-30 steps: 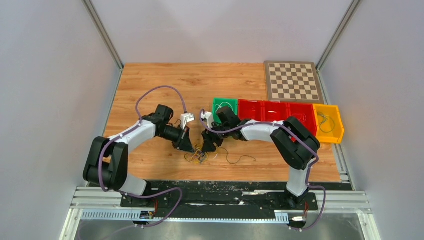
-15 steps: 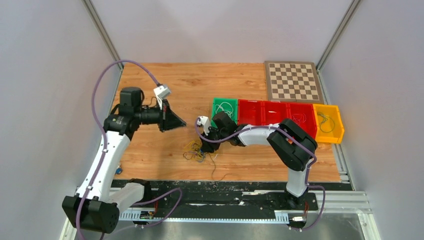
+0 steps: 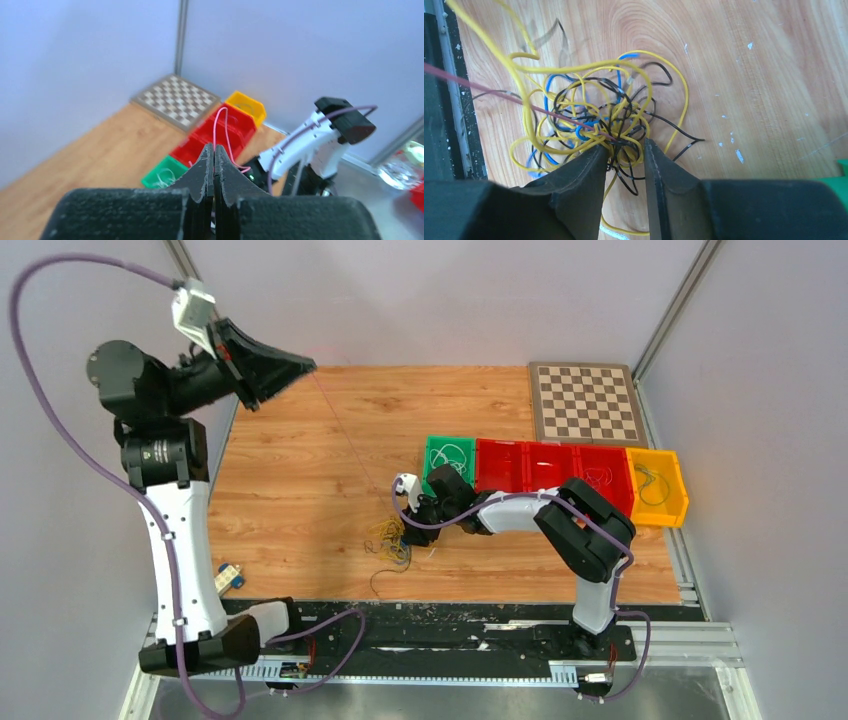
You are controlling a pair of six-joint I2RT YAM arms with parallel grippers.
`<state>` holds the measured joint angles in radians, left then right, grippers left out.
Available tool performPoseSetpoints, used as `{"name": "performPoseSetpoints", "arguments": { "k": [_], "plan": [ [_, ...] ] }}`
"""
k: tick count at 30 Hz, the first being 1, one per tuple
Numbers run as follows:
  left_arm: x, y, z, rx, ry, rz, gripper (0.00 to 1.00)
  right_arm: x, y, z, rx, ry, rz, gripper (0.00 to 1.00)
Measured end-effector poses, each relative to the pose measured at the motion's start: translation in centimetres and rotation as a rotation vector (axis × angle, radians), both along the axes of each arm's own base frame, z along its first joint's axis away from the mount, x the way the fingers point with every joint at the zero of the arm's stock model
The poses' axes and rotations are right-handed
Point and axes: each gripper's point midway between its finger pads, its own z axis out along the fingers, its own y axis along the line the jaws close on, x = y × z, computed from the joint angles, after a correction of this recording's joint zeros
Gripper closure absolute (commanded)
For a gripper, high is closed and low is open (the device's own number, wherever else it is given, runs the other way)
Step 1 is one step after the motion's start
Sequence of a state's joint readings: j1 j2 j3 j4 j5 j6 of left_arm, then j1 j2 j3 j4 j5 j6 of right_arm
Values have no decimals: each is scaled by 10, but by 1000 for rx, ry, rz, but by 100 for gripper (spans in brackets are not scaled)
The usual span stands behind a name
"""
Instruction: Untangle the cables
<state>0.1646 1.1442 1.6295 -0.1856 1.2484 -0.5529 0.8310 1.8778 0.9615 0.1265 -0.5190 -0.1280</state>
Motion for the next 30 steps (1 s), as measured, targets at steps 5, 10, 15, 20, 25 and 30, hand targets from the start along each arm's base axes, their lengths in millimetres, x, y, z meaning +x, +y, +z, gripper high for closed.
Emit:
{"name": "performPoseSetpoints", "arguments": {
  "k": [5, 10, 15, 20, 25, 30],
  "plan": [
    [10, 17, 79, -40, -169, 57, 100, 1, 0, -1, 3, -15, 5, 65],
    [2, 23, 148, -83, -361, 111, 100, 1, 0, -1, 3, -16, 5, 65],
    [-16, 22, 184, -106, -504, 135, 100, 1, 0, -1, 6, -18, 6, 55],
    [-14, 23, 171, -137, -455, 135, 100, -11, -11, 6, -31, 18, 25, 32],
    [17, 28, 107, -173, -233, 106, 100, -18, -13, 53, -32, 52, 66, 14],
    [44, 22, 47, -195, -21, 44, 100, -2, 12, 176, 174, -108, 112, 8]
  ]
}}
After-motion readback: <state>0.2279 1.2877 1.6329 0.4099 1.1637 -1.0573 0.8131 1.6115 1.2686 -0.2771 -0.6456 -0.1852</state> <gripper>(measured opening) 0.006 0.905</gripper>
